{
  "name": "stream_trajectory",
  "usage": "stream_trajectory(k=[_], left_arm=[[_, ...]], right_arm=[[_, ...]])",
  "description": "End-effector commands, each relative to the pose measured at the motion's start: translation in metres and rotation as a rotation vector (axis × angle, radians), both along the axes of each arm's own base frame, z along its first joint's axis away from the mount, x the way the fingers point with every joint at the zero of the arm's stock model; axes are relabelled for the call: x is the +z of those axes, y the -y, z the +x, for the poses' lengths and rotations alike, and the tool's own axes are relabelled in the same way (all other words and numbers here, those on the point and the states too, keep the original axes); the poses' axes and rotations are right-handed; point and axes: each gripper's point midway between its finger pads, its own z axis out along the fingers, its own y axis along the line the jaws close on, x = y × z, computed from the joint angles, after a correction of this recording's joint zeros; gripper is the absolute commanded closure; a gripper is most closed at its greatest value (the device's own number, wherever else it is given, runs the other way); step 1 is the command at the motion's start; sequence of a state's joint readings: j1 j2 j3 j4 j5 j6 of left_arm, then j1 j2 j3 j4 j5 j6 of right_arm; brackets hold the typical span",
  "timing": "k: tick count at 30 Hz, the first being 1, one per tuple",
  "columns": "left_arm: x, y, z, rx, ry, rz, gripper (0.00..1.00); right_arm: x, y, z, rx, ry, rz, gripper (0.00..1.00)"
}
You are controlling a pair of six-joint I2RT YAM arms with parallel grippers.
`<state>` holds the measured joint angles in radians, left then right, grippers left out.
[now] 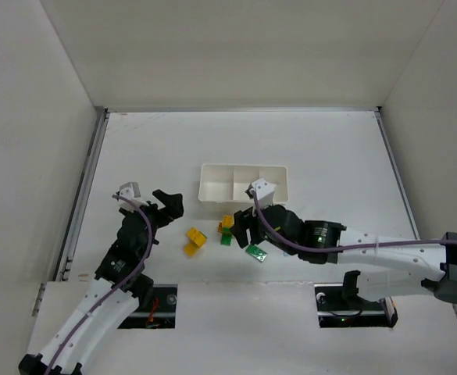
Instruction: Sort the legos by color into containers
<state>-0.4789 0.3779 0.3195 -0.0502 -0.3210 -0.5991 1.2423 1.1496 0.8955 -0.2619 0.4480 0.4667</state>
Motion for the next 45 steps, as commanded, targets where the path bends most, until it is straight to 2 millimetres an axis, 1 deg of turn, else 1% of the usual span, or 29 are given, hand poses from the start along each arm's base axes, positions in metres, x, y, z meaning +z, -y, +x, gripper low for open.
stream_trajectory(k=[1,3,5,6,7,8,10,12,13,15,17,18,19,20,21,22,23,24,26,28,29,31,32,34,37,40,41,42,45], left_arm=[[0.006,-0.014,0.006,0.091,0.032,-0.060,0.00],[0.005,-0.018,0.008,0.115,0.042,-0.078,0.00],[0.004,-0.021,0.013,0.147,0.062,-0.105,0.00],[0.005,-0.021,0.015,0.151,0.078,-0.115,0.00],[0.007,-0.021,0.017,0.155,0.093,-0.122,0.00],[0.011,-0.021,0.018,0.157,0.112,-0.130,0.00],[0.014,-0.029,0.021,0.212,0.145,-0.145,0.00],[0.019,-0.038,0.021,0.264,0.170,-0.159,0.00],[0.022,-0.042,0.020,0.295,0.182,-0.179,0.00],[0.030,-0.046,0.018,0.330,0.198,-0.238,0.00],[0.038,-0.045,0.016,0.326,0.205,-0.247,0.00],[0.040,-0.045,0.016,0.319,0.204,-0.219,0.20],[0.040,-0.046,0.016,0.313,0.195,-0.165,0.56],[0.034,-0.045,0.017,0.293,0.171,-0.089,0.73],[0.029,-0.043,0.017,0.269,0.159,-0.052,0.80],[0.027,-0.039,0.016,0.247,0.163,-0.055,0.85],[0.027,-0.036,0.014,0.228,0.171,-0.066,0.87],[0.026,-0.037,0.012,0.222,0.171,-0.070,0.87],[0.019,-0.041,0.007,0.241,0.139,-0.075,0.83],[0.003,-0.056,0.001,0.313,0.050,-0.053,0.71],[-0.002,-0.060,-0.001,0.330,0.021,-0.041,0.67],[-0.017,-0.066,-0.003,0.362,-0.044,-0.025,0.54],[-0.022,-0.067,-0.004,0.365,-0.064,-0.023,0.51],[-0.033,-0.067,-0.006,0.368,-0.106,-0.028,0.48],[-0.045,-0.066,-0.006,0.363,-0.136,-0.038,0.47],[-0.052,-0.068,-0.007,0.368,-0.152,-0.038,0.47],[-0.055,-0.068,-0.007,0.364,-0.162,-0.036,0.47],[-0.057,-0.068,-0.008,0.362,-0.170,-0.035,0.47],[-0.066,-0.064,-0.009,0.337,-0.190,-0.033,0.47]], right_arm=[[0.013,-0.014,-0.007,0.025,0.022,0.058,0.30],[0.012,-0.019,-0.015,0.051,0.020,0.072,0.43],[0.012,-0.025,-0.021,0.081,0.018,0.092,0.62],[0.011,-0.029,-0.024,0.098,0.017,0.099,0.69],[0.009,-0.033,-0.026,0.114,0.013,0.103,0.75],[0.008,-0.038,-0.028,0.131,0.011,0.108,0.78],[0.002,-0.049,-0.030,0.162,0.009,0.103,0.80],[-0.005,-0.059,-0.030,0.180,0.016,0.089,0.77],[-0.009,-0.064,-0.029,0.183,0.026,0.075,0.68],[-0.016,-0.073,-0.027,0.193,0.043,0.051,0.45],[-0.021,-0.085,-0.027,0.219,0.062,0.033,0.30],[-0.024,-0.091,-0.026,0.228,0.074,0.024,0.24],[-0.027,-0.100,-0.024,0.238,0.081,0.013,0.19],[-0.030,-0.107,-0.024,0.248,0.085,0.006,0.16],[-0.035,-0.114,-0.023,0.257,0.086,-0.005,0.14],[-0.040,-0.120,-0.022,0.263,0.088,-0.012,0.12],[-0.045,-0.126,-0.021,0.268,0.091,-0.021,0.10],[-0.050,-0.131,-0.020,0.269,0.093,-0.033,0.09],[-0.058,-0.138,-0.015,0.269,0.099,-0.057,0.08],[-0.065,-0.144,-0.010,0.266,0.105,-0.074,0.06],[-0.069,-0.145,-0.006,0.262,0.102,-0.079,0.06],[-0.078,-0.149,0.004,0.250,0.094,-0.090,0.07],[-0.083,-0.151,0.007,0.246,0.090,-0.100,0.08],[-0.090,-0.154,0.014,0.232,0.087,-0.115,0.09],[-0.096,-0.156,0.022,0.215,0.086,-0.126,0.10],[-0.100,-0.157,0.026,0.206,0.084,-0.134,0.16],[-0.102,-0.158,0.027,0.206,0.082,-0.138,0.20],[-0.103,-0.158,0.027,0.206,0.081,-0.140,0.27],[-0.105,-0.160,0.028,0.203,0.082,-0.143,0.42]])
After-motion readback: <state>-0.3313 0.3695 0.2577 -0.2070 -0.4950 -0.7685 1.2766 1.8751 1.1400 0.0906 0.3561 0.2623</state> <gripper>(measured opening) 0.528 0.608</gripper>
